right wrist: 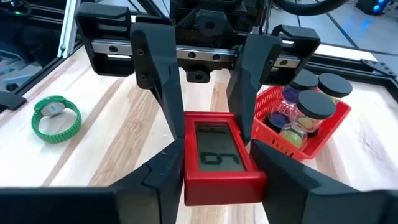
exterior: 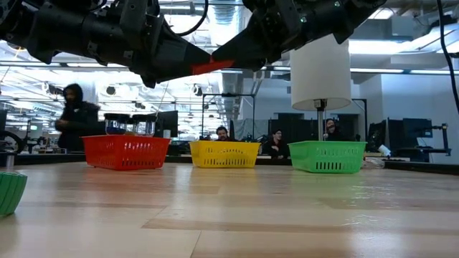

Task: Pick & Place Office items
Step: Put the red digital clock into the green basket

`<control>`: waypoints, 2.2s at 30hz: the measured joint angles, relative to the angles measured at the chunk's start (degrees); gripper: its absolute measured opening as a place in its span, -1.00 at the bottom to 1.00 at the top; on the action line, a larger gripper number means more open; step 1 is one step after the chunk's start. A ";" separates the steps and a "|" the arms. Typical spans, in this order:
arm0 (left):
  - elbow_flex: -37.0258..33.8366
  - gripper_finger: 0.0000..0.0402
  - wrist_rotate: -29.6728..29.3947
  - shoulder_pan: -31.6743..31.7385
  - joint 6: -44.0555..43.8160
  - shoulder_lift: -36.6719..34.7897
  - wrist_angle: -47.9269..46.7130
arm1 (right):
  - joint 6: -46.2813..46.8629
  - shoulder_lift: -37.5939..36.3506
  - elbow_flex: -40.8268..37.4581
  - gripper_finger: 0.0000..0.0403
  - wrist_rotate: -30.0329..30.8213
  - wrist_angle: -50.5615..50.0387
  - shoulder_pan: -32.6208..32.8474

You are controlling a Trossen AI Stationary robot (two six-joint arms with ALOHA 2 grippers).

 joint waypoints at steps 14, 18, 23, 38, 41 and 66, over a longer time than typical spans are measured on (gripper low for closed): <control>0.00 -0.16 -0.17 -0.02 0.05 0.00 0.40 | 1.01 0.00 0.00 -0.16 0.15 -0.09 0.00; 0.06 -0.21 -0.39 0.00 -0.03 -0.04 1.03 | 3.05 0.02 0.00 -0.05 0.28 -0.49 -0.02; 0.09 -0.19 -0.36 0.00 0.00 -0.04 1.04 | 3.28 0.02 0.00 0.04 0.26 -0.50 -0.17; 0.04 -0.17 0.24 -0.04 0.36 -0.04 1.04 | 2.20 0.02 0.00 -0.27 -0.29 0.14 -0.11; 0.02 -0.14 0.04 -0.02 0.23 -0.04 1.12 | 2.22 0.02 0.00 -0.24 -0.20 0.18 -0.13; 0.02 0.33 -0.23 0.00 -0.09 -0.04 1.29 | 3.67 0.02 0.00 -0.27 0.87 -5.23 -0.88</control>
